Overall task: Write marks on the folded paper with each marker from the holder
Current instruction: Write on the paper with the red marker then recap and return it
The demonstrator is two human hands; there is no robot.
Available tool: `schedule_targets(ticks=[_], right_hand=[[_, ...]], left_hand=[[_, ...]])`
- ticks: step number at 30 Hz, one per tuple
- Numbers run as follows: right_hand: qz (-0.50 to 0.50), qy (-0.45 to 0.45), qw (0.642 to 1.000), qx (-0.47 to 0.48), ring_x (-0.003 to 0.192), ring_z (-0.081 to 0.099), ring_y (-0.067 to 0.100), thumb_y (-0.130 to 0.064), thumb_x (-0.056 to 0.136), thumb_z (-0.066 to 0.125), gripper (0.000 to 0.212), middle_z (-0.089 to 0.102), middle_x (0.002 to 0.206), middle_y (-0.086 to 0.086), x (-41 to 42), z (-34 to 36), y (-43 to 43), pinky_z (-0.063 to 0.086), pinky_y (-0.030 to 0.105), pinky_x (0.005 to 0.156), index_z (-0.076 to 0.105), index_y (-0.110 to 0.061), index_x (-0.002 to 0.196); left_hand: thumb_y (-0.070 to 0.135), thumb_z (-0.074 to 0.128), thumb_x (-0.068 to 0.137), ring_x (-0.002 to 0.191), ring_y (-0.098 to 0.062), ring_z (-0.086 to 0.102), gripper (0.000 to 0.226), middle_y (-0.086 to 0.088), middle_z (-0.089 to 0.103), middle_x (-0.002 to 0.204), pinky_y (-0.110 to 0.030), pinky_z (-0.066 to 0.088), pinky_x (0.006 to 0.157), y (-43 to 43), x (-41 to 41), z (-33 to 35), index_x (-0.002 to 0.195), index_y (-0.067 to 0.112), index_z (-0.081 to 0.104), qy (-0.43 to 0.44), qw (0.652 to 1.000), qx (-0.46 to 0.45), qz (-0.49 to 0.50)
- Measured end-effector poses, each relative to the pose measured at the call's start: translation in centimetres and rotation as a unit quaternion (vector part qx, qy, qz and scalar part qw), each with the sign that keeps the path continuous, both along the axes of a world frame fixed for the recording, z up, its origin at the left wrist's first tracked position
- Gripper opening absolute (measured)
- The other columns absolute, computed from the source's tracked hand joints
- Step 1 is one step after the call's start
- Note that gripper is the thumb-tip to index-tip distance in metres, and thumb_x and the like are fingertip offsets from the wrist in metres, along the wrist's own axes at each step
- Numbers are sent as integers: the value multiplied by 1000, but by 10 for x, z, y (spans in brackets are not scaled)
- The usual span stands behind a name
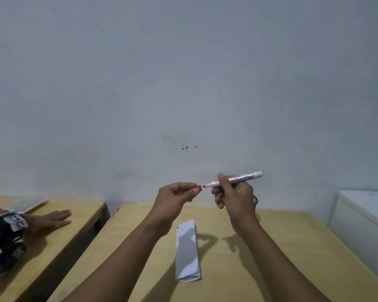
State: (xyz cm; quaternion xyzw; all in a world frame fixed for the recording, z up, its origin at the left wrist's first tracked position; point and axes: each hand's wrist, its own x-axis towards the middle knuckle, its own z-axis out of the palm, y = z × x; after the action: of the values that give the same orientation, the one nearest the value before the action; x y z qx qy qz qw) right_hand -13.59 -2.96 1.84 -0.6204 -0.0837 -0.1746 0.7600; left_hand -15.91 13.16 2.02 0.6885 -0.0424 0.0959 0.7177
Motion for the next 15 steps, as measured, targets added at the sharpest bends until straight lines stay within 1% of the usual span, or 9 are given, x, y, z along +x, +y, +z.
schedule_targets(ticks=[2, 3, 6, 8, 9, 10, 12, 13, 15], right_hand=[[6, -12, 1000, -6, 43, 50, 16, -19, 99, 61, 32, 63, 56, 7, -11, 7, -7, 39, 26, 40, 69, -2, 73], [8, -19, 1000, -12, 44, 50, 16, -19, 99, 61, 31, 63, 57, 9, -16, 9, -11, 39, 26, 40, 69, -3, 72], [17, -32, 999, -26, 47, 51, 17, -21, 98, 63, 31, 64, 61, 11, -27, 14, -21, 40, 26, 42, 72, -7, 72], [21, -30, 999, -26, 48, 51, 17, -24, 97, 63, 31, 64, 62, 10, -32, 17, -27, 40, 27, 44, 73, -6, 74], [21, -26, 999, -24, 49, 50, 17, -26, 97, 63, 31, 63, 63, 10, -34, 19, -30, 40, 27, 45, 72, -6, 75], [21, -19, 999, -22, 49, 49, 16, -27, 97, 63, 32, 63, 63, 9, -35, 22, -33, 39, 27, 46, 72, -4, 77], [32, 1, 999, -13, 50, 48, 15, -29, 98, 61, 35, 61, 63, 8, -36, 25, -40, 38, 26, 48, 70, 0, 82], [46, 14, 999, -3, 50, 47, 14, -30, 99, 61, 36, 60, 65, 8, -36, 27, -44, 37, 26, 49, 69, 2, 85], [76, 44, 996, 21, 51, 46, 14, -33, 98, 61, 38, 60, 69, 10, -36, 28, -51, 35, 26, 50, 70, 3, 92]], left_hand=[[14, 79, 83, 62, 3, 60, 15, 5, 75, 82, -5, 43, 54, -8, -8, 6, 97, 9, 78, -12, 1000, 7, -8], [13, 79, 82, 64, 3, 62, 15, 2, 76, 85, -6, 44, 58, -13, -11, 9, 97, 9, 78, -20, 1000, 10, -14], [11, 80, 81, 80, -4, 70, 14, -4, 79, 94, -20, 51, 80, -25, -19, 17, 95, 9, 77, -41, 998, 14, -36], [9, 80, 80, 90, -12, 73, 13, -5, 79, 93, -27, 54, 87, -34, -22, 20, 93, 10, 78, -64, 997, 19, -36], [9, 81, 80, 91, -13, 73, 12, -4, 79, 91, -27, 54, 86, -38, -22, 22, 91, 11, 79, -80, 996, 28, -28], [10, 82, 79, 88, -11, 72, 11, -1, 79, 87, -23, 54, 83, -43, -23, 23, 89, 12, 79, -101, 994, 44, -14], [12, 84, 77, 76, -4, 67, 8, 6, 77, 77, -12, 49, 71, -51, -22, 24, 85, 14, 80, -148, 985, 88, 13], [12, 84, 77, 72, -2, 64, 8, 8, 75, 74, -8, 46, 67, -54, -22, 25, 84, 14, 81, -168, 980, 108, 23], [14, 84, 77, 70, -1, 63, 8, 9, 75, 74, -7, 45, 65, -59, -20, 27, 84, 15, 81, -192, 972, 134, 36]])
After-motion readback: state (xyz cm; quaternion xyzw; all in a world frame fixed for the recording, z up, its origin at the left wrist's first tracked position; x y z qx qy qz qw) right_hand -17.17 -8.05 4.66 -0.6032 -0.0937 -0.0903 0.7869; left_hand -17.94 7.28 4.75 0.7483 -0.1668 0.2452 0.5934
